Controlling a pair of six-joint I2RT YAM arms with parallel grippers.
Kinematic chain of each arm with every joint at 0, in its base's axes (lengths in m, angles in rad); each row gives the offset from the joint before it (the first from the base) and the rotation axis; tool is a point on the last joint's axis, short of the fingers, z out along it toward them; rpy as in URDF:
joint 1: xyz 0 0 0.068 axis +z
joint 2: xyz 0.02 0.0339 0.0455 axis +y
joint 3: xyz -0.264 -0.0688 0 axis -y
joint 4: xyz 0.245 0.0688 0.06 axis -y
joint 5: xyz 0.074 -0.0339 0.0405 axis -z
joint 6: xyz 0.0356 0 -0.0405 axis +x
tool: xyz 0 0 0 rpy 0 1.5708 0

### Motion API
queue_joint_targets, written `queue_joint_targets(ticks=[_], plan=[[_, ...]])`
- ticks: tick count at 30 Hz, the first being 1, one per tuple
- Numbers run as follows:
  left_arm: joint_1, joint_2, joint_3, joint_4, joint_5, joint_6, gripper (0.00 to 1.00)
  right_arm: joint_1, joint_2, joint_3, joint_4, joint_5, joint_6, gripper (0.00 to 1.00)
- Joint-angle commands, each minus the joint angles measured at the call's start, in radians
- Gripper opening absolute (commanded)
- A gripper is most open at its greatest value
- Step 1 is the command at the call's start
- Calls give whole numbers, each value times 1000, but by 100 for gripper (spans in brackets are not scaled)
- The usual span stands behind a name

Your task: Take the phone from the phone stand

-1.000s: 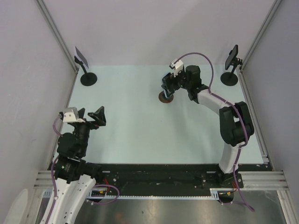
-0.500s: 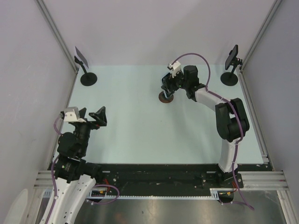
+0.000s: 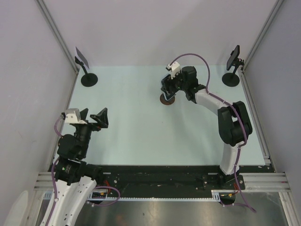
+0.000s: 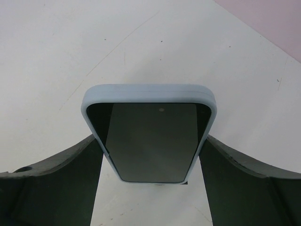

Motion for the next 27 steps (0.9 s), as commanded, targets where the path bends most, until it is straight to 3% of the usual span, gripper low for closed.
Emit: queue_joint_targets(ticks=[1,11,21,27], plan=[[-13,-14,-8,37,39,16,100,34,-111,13,40,59,43,5],[-20,-32,-10,38,43,19,100,40,-243,32,-7,153,83,0],[-27,-83,-13,37,51,21,100,11,-369,57,-490,340,92,0],[-46,-124,-11,37,45,27,100,-75,-439,-3,-679,463,138,0]])
